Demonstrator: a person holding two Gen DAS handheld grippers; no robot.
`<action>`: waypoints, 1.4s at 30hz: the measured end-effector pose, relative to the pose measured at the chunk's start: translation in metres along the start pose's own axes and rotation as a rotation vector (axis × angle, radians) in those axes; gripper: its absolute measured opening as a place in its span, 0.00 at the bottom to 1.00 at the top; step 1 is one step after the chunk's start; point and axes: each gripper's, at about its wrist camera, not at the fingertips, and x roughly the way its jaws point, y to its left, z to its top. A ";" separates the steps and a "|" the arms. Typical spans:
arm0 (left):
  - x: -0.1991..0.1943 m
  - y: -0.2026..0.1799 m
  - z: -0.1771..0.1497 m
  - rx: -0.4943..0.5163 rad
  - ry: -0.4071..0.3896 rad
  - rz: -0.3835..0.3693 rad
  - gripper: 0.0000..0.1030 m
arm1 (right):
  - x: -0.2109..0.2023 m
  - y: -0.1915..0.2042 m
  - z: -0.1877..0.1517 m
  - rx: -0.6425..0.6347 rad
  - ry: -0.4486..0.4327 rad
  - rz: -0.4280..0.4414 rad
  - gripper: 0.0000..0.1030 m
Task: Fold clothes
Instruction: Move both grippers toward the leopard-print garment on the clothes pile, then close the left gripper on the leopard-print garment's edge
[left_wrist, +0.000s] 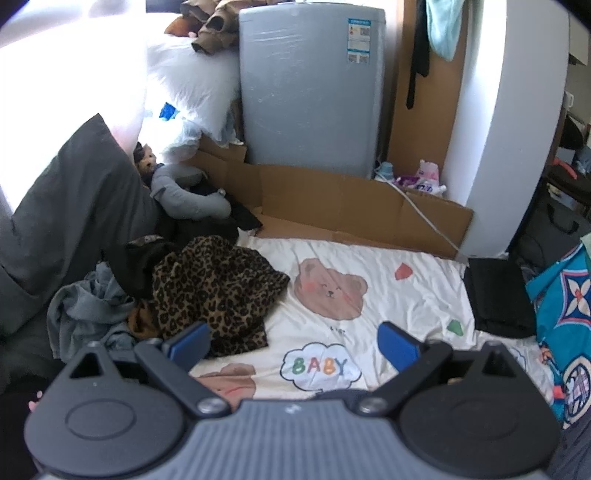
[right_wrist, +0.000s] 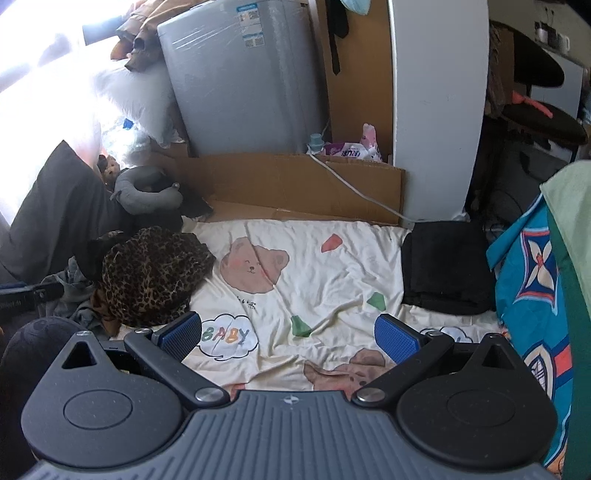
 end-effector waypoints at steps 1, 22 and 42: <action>0.000 0.002 0.002 0.000 0.002 -0.006 0.96 | 0.000 0.001 0.001 -0.004 -0.002 0.001 1.00; 0.037 0.089 0.023 -0.098 0.017 0.046 0.93 | 0.025 0.013 0.026 -0.011 -0.048 0.046 1.00; 0.117 0.136 0.040 -0.095 0.104 0.023 0.75 | 0.106 0.020 0.059 -0.012 -0.031 0.099 0.98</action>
